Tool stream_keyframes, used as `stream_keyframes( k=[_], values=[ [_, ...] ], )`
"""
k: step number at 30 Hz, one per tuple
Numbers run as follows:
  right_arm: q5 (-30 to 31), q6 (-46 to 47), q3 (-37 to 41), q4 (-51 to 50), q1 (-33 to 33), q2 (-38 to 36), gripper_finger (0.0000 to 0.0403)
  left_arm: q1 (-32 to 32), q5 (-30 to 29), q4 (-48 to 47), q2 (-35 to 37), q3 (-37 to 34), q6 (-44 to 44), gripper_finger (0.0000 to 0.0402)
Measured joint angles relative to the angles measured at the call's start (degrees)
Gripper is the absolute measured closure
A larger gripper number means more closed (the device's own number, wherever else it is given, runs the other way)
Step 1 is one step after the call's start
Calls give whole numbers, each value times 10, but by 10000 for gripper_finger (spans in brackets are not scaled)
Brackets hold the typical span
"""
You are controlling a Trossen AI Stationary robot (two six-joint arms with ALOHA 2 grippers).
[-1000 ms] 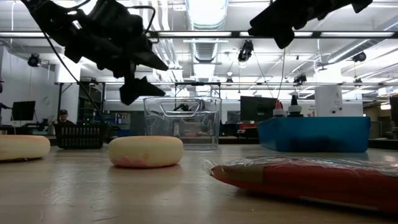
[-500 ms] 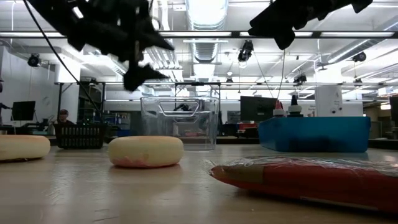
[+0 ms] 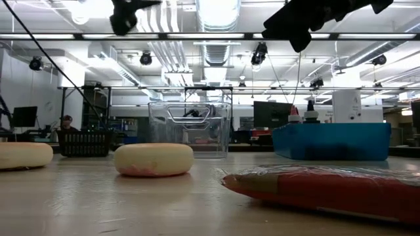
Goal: Pick & Place Food Item
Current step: Put the black food coloring bottle into the blue bin
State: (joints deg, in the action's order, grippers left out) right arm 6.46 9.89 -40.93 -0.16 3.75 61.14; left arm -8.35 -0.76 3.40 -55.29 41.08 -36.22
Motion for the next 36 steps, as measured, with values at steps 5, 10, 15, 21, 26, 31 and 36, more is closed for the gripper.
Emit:
stream_keyframes(
  k=[5,10,15,21,26,31,36],
  values=[
    [0,0,0,0,0,0,281,-177,-316,0,14,0,0,90],
    [0,0,0,0,0,0,287,-324,-641,-11,-15,-1,-51,90],
    [0,0,0,0,0,0,284,-379,-730,-9,-44,-1,-79,90],
    [0,0,0,0,0,0,275,-379,-698,-21,-80,-1,-134,90],
    [0,0,0,0,0,0,273,-378,-651,-28,-108,-1,-194,90],
    [0,0,0,0,0,0,281,-376,-589,-33,-123,-2,-197,90],
    [0,0,0,0,0,0,287,-375,-442,-33,-128,-2,-75,90]
  ],
)
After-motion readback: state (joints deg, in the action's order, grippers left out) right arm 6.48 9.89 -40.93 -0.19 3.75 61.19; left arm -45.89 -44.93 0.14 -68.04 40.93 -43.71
